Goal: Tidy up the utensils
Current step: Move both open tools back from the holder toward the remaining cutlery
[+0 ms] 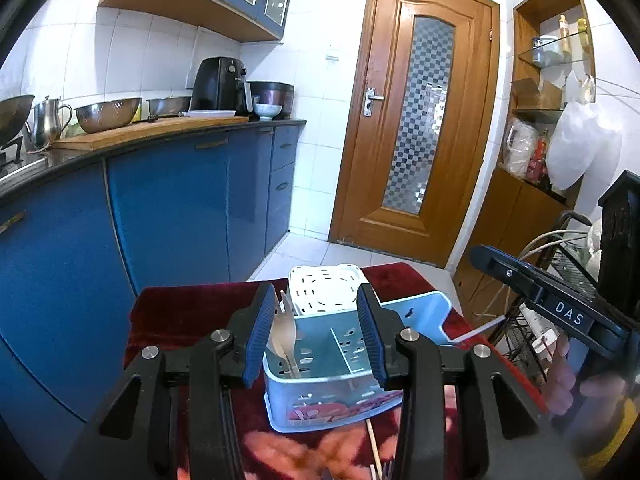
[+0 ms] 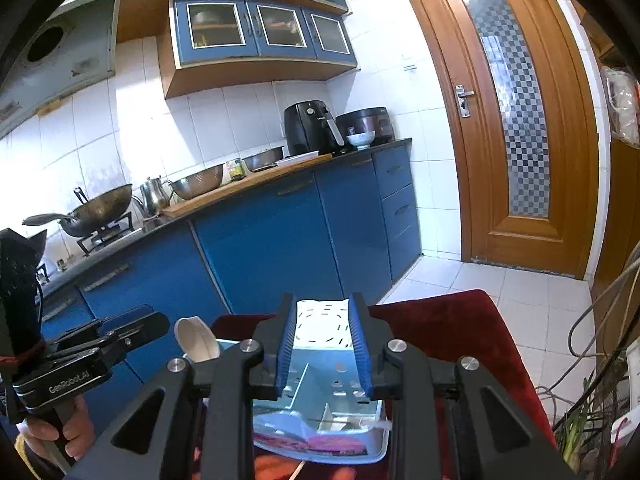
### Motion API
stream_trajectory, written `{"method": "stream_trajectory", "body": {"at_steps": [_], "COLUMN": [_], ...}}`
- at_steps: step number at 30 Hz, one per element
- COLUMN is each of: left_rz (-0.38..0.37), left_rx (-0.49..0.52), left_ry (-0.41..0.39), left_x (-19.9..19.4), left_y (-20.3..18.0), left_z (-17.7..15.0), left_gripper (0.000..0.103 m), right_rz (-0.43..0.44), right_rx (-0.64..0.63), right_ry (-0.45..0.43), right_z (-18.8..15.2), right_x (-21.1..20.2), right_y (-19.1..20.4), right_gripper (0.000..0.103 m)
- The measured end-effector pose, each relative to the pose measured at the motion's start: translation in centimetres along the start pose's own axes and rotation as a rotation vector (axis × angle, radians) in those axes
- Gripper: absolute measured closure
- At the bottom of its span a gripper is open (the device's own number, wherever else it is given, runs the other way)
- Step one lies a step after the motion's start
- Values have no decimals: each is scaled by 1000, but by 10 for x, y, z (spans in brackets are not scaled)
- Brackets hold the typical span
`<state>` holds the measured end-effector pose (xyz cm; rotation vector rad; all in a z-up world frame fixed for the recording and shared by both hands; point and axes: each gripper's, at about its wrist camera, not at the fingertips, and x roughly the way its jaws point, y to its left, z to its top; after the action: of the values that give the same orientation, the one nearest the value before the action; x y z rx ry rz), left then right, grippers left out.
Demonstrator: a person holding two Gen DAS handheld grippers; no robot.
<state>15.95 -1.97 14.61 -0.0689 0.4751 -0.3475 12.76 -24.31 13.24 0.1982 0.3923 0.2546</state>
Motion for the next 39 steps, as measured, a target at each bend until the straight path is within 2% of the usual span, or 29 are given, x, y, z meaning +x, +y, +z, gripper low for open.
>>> {"method": "stream_trajectory", "body": {"at_steps": [11, 24, 32, 39], "left_rz": [30, 36, 30, 32], "left_rx": [3, -20, -18, -35], "left_ry": [3, 86, 153, 225], "left_x": [-46, -83, -91, -82], "left_y": [-7, -10, -17, -20], "left_z": [-12, -60, -94, -122], "left_gripper": [57, 57, 57, 57], "right_rz": [39, 27, 21, -9], "right_rx": [56, 73, 101, 130], "right_ry": [48, 168, 235, 295], "right_z": [-14, -61, -93, -116], "right_x": [-39, -67, -77, -81], "right_y": [4, 20, 22, 15], "right_gripper": [74, 74, 74, 74]}}
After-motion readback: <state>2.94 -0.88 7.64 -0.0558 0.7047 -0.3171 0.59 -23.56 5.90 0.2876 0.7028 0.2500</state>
